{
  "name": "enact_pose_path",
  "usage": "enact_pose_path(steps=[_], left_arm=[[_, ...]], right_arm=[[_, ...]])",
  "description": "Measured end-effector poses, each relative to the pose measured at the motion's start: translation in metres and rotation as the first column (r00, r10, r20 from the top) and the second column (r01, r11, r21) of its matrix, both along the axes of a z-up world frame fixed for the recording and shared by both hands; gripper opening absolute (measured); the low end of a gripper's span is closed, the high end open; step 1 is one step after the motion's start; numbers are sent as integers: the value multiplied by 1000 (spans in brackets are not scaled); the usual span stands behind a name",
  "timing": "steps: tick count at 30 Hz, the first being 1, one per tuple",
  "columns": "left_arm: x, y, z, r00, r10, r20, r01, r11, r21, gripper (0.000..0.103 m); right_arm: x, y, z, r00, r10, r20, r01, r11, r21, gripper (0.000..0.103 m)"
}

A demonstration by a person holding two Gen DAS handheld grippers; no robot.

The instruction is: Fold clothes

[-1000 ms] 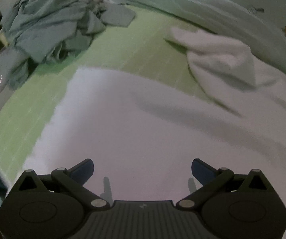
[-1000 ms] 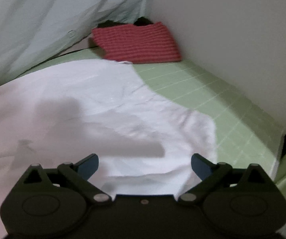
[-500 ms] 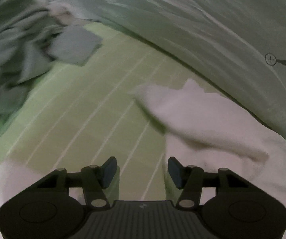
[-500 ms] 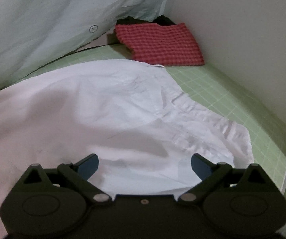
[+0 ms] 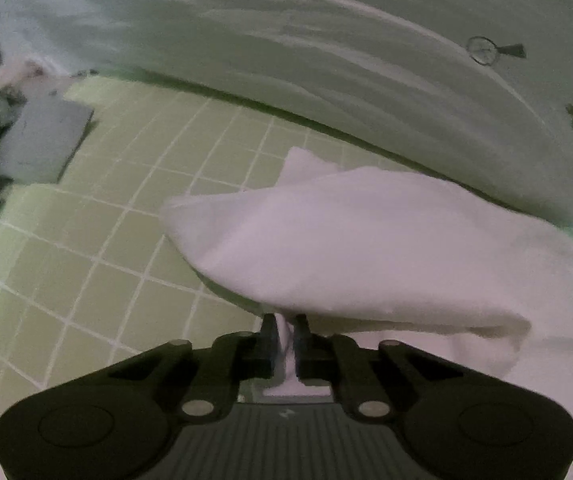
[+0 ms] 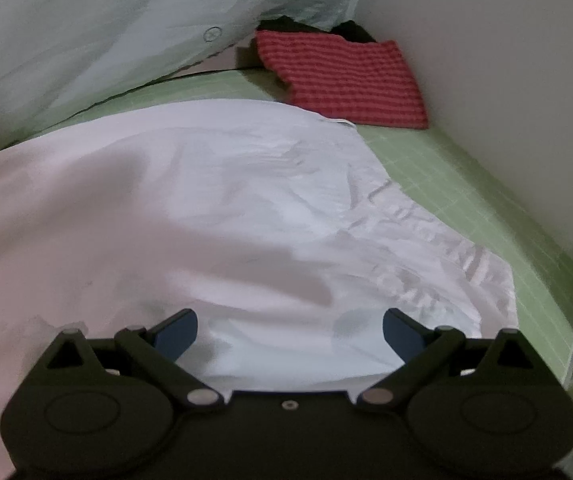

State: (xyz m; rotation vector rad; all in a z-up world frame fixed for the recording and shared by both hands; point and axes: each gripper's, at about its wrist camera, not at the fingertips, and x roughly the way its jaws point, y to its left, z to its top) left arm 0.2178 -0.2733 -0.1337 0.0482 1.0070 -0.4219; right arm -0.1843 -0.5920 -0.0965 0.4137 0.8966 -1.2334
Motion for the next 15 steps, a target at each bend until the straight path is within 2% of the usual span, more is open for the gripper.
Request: enact_pose_path(steps=[7, 12, 15], left_arm=[[-57, 56, 26, 983, 148, 104, -152, 988, 25, 7], [-112, 97, 23, 949, 311, 51, -313, 949, 40, 7], [-129, 111, 20, 946, 324, 14, -324, 946, 26, 9]], right_arm=[[-7, 3, -4, 1000, 4, 28, -4, 1000, 17, 100], [-11, 4, -6, 999, 3, 37, -4, 1000, 29, 100], [-14, 4, -8, 999, 2, 43, -4, 999, 37, 100]])
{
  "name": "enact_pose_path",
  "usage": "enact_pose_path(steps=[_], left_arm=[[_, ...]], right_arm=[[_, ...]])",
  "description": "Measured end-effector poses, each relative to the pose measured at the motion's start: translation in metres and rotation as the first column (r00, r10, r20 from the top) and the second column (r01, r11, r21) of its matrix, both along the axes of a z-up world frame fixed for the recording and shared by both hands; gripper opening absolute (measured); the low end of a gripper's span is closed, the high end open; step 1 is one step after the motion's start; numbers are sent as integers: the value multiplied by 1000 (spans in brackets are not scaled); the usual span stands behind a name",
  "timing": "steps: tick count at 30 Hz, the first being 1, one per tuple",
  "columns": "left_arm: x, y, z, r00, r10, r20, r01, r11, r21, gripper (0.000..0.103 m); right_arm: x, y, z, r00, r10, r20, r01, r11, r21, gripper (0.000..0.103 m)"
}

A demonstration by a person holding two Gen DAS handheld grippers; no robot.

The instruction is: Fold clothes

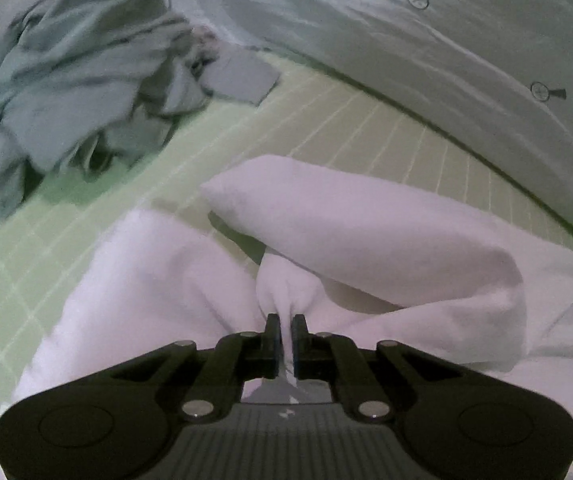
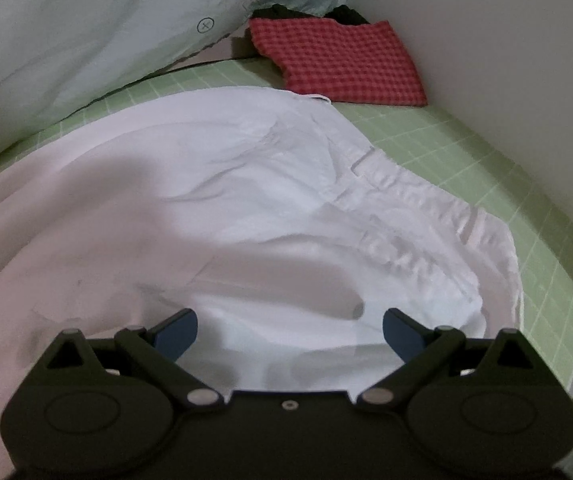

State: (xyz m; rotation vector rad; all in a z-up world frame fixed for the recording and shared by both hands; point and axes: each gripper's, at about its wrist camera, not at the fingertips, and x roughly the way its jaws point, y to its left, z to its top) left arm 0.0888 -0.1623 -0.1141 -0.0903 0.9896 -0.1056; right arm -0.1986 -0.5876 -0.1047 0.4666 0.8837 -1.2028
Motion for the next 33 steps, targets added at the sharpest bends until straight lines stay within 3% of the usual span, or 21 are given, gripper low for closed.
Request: enact_pose_path(steps=[4, 6, 10, 13, 16, 18, 19, 24, 27, 31, 33], left_arm=[[7, 15, 13, 999, 53, 10, -52, 996, -74, 13], [15, 23, 20, 996, 83, 31, -78, 989, -124, 22], [38, 26, 19, 995, 99, 27, -91, 970, -228, 60], [57, 21, 10, 995, 97, -13, -97, 965, -242, 62], [71, 16, 2, 993, 117, -36, -122, 964, -235, 60], [76, 9, 4, 994, 113, -14, -113, 973, -201, 35], [78, 6, 6, 994, 107, 3, -105, 978, -180, 12], [89, -16, 29, 992, 21, 124, -5, 992, -123, 6], [99, -37, 47, 977, -42, 211, 68, 991, -116, 6], [107, -74, 61, 945, -156, 287, 213, 961, -178, 7], [108, -98, 55, 933, -229, 277, 278, 948, -155, 12]], right_arm=[[-2, 1, -1, 1000, 11, 6, -11, 1000, 6, 100], [2, 3, 1, 999, 34, 1, -34, 999, -4, 100], [6, 6, 2, 998, 67, -13, -68, 998, -20, 100], [6, 5, 1, 998, 56, -7, -56, 998, -7, 100], [4, 5, 0, 999, 48, -8, -48, 999, 1, 100], [4, 5, -1, 999, 48, -15, -48, 999, 1, 100], [4, 6, -1, 999, 47, -19, -47, 999, 1, 100], [5, 6, -2, 998, 45, -45, -45, 999, -1, 100], [7, 4, -1, 998, 48, -49, -48, 999, -4, 100], [9, 3, 0, 997, 58, -55, -59, 998, -13, 100], [9, 3, 0, 997, 57, -56, -58, 998, -11, 100]])
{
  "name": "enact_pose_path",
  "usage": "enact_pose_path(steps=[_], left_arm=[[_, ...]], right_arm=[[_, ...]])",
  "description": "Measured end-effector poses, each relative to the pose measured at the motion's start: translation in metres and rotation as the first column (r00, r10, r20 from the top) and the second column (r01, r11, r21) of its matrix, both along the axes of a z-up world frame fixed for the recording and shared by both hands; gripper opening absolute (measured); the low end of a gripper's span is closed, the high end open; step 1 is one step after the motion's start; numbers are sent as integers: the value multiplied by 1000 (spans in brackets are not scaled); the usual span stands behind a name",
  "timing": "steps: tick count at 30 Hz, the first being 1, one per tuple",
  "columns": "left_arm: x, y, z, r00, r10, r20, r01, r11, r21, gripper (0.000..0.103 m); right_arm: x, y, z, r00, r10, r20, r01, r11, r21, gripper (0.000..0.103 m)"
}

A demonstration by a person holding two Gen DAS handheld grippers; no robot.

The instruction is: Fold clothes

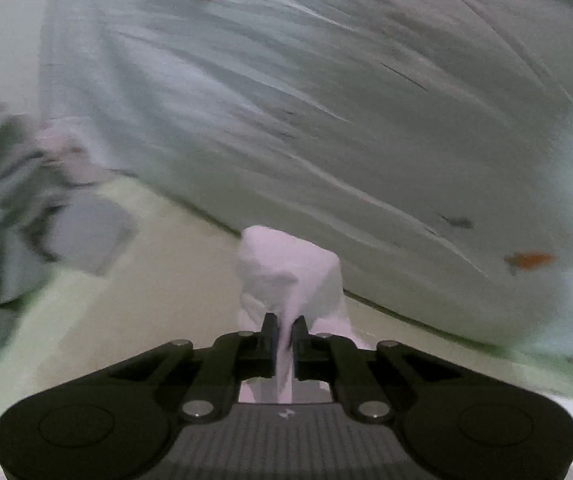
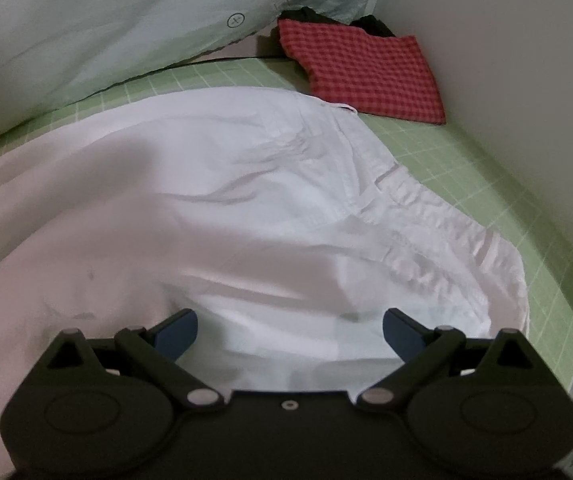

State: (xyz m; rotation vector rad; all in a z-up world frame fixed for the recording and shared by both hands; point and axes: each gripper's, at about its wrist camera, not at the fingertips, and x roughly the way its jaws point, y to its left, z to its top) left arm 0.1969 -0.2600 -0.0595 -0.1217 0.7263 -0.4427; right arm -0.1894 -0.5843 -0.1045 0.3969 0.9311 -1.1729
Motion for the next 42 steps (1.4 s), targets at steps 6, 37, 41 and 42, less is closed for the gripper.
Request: enact_pose_path(steps=[6, 37, 41, 42], left_arm=[[-17, -61, -51, 976, -186, -111, 208, 951, 231, 28], [21, 74, -66, 947, 224, -230, -197, 971, 134, 4], [17, 110, -47, 907, 405, -119, -386, 910, 153, 4], [13, 123, -44, 883, 457, -105, -440, 886, 148, 4]], right_arm=[[-1, 3, -2, 1000, -11, 0, 11, 1000, 14, 100], [0, 4, -4, 1000, -19, -5, 20, 999, 39, 100], [-1, 5, -2, 1000, -8, 0, 8, 999, 32, 100], [-1, 5, -2, 1000, -7, 0, 7, 999, 34, 100]])
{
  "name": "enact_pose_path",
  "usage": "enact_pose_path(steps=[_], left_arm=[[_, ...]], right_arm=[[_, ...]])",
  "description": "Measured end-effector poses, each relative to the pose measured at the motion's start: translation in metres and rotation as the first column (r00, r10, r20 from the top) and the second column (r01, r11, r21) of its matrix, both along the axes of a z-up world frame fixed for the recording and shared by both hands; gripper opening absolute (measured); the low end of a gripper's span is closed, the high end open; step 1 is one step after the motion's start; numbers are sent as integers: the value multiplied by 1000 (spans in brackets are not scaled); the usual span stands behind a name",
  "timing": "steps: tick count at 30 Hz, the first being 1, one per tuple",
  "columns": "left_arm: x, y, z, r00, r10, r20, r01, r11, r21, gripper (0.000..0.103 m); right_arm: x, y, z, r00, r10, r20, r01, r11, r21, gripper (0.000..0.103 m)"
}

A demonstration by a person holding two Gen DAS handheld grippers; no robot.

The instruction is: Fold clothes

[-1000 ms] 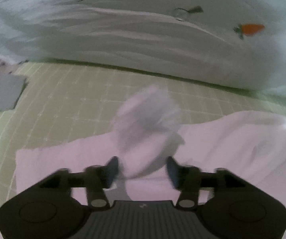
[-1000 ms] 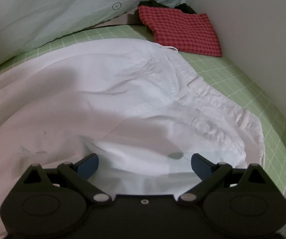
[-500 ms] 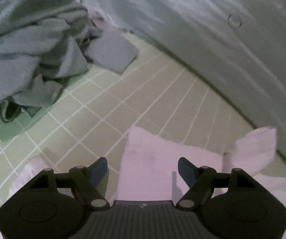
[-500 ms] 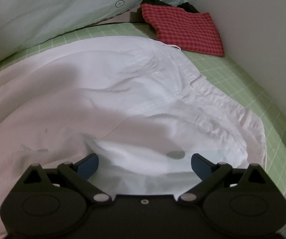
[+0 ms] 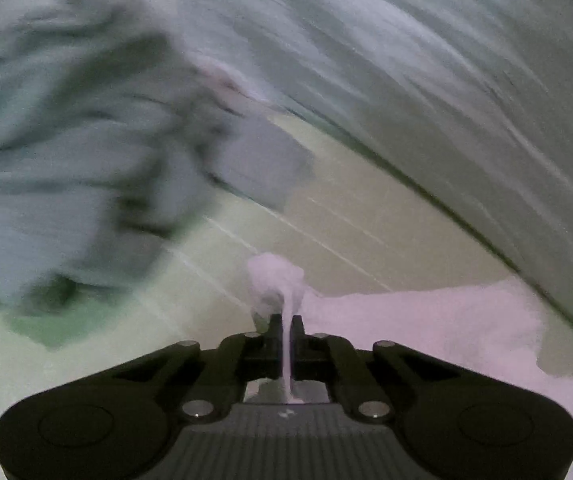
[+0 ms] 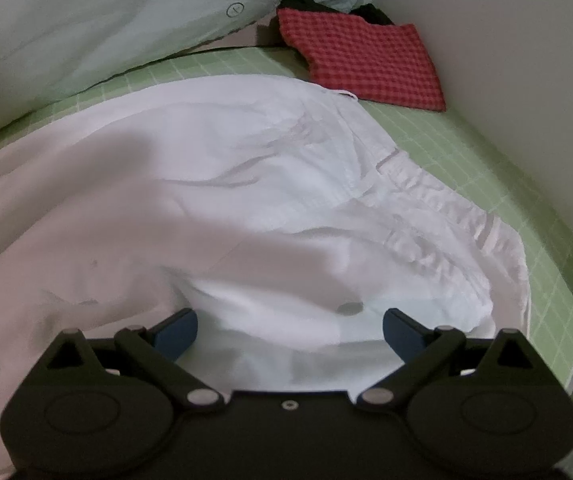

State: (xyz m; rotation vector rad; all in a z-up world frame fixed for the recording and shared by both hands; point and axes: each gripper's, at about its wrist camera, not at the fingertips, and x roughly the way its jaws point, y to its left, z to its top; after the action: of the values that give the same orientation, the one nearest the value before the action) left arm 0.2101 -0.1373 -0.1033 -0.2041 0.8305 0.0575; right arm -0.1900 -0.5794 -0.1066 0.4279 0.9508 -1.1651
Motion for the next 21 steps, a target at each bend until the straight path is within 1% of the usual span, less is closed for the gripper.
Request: enact_pose_path(steps=[2, 3, 5, 7, 9, 11, 12, 14, 16, 17, 19, 21], left_arm=[[-7, 22, -4, 996, 83, -17, -84, 996, -19, 4], [-11, 30, -10, 994, 103, -44, -104, 994, -31, 5], [-20, 38, -20, 990, 110, -93, -112, 994, -15, 14], [-28, 39, -19, 991, 98, -90, -97, 995, 6, 16], [-34, 39, -15, 993, 83, -81, -82, 996, 23, 22], [-31, 35, -9, 996, 61, -65, -59, 998, 33, 35], [-28, 32, -6, 998, 45, -53, -43, 998, 35, 39], [-17, 21, -1, 999, 4, -38, -2, 999, 49, 53], [-3, 10, 1, 999, -40, -37, 42, 997, 67, 59], [5, 2, 0, 997, -64, -39, 67, 995, 75, 61], [24, -12, -3, 992, -116, -47, 120, 989, 86, 61], [46, -24, -10, 983, -171, -64, 176, 982, 72, 62]], right_arm=[[1, -1, -1, 1000, 2, 0, -2, 1000, 3, 100], [1, -1, -1, 1000, 3, -1, -3, 1000, 4, 100], [2, -2, -2, 1000, 5, -1, -5, 1000, 7, 100], [2, -3, -2, 1000, 6, -1, -6, 1000, 10, 100], [3, -4, -3, 1000, 8, -1, -8, 1000, 12, 100], [3, -4, -4, 1000, 10, -2, -10, 1000, 15, 100], [4, -5, -4, 1000, 11, -2, -11, 1000, 17, 100], [5, -8, -3, 1000, 5, 3, -5, 1000, 19, 100], [6, -10, -1, 1000, -2, 9, 2, 1000, 17, 100], [7, -11, 1, 1000, -3, 11, 3, 1000, 10, 100], [8, -12, 5, 1000, -5, 12, 5, 1000, 0, 100], [8, -13, 9, 1000, -13, 11, 13, 1000, -1, 100]])
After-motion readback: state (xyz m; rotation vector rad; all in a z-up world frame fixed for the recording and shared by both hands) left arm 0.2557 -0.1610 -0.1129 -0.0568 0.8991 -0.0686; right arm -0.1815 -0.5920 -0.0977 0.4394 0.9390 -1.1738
